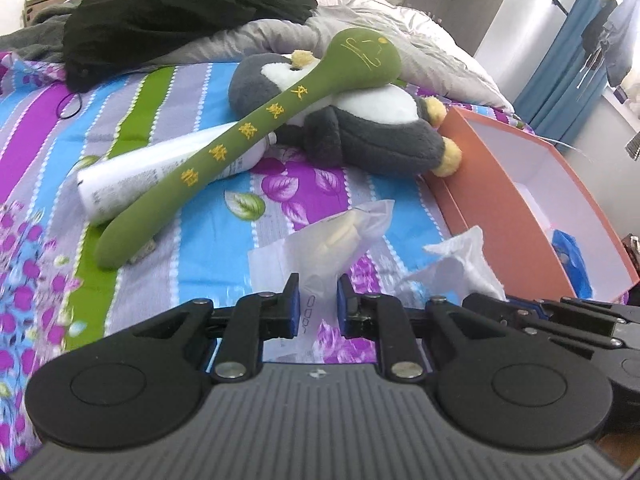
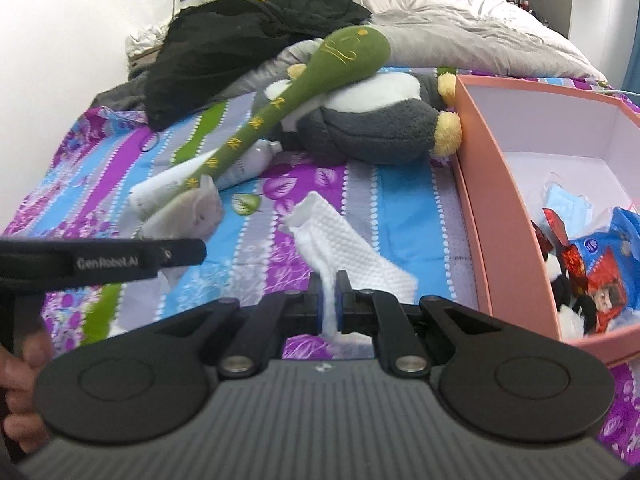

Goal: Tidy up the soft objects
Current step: 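Lift the clear bag with the left tool while the right tool lifts the tissue toward the box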

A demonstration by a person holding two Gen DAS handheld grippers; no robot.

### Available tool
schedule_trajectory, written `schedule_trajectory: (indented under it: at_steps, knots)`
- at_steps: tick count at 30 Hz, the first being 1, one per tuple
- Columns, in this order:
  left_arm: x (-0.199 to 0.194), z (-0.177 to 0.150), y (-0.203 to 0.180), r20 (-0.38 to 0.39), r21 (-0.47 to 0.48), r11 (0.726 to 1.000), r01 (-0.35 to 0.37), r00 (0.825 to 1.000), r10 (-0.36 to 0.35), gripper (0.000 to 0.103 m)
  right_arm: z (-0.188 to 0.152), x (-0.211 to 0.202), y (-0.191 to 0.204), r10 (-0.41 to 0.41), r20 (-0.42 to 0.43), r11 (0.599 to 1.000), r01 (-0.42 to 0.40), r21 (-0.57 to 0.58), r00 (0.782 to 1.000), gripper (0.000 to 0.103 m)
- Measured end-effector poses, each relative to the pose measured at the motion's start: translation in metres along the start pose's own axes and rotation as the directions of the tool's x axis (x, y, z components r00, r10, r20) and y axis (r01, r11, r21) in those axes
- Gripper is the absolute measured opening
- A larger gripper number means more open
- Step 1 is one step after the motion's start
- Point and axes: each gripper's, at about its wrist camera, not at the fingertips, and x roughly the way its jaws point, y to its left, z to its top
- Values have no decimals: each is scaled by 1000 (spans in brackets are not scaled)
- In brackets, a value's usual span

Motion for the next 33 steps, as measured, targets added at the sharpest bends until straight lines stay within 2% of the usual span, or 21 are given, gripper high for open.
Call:
schedule_trajectory:
  at_steps: [8, 16, 24, 33]
  knots:
    - [-34, -30, -5, 10, -22, 1000, 11, 1000, -11, 19, -16, -26, 5, 8, 14, 1000, -8, 3, 1000, 10]
    - [-55, -36, -10, 28, -24, 999, 27, 999, -27, 19, -12, -46, 1, 14, 50, 999, -16, 29, 999, 10]
    - [-73, -11, -21, 65, -21, 998, 61, 996, -60, 19, 10, -68, -5, 25, 109, 999, -29, 37, 994, 10]
    - [-89, 34, -57, 119, 30, 991, 132, 984, -135, 19, 50, -107, -24, 10, 222, 999, -21, 46, 975, 10]
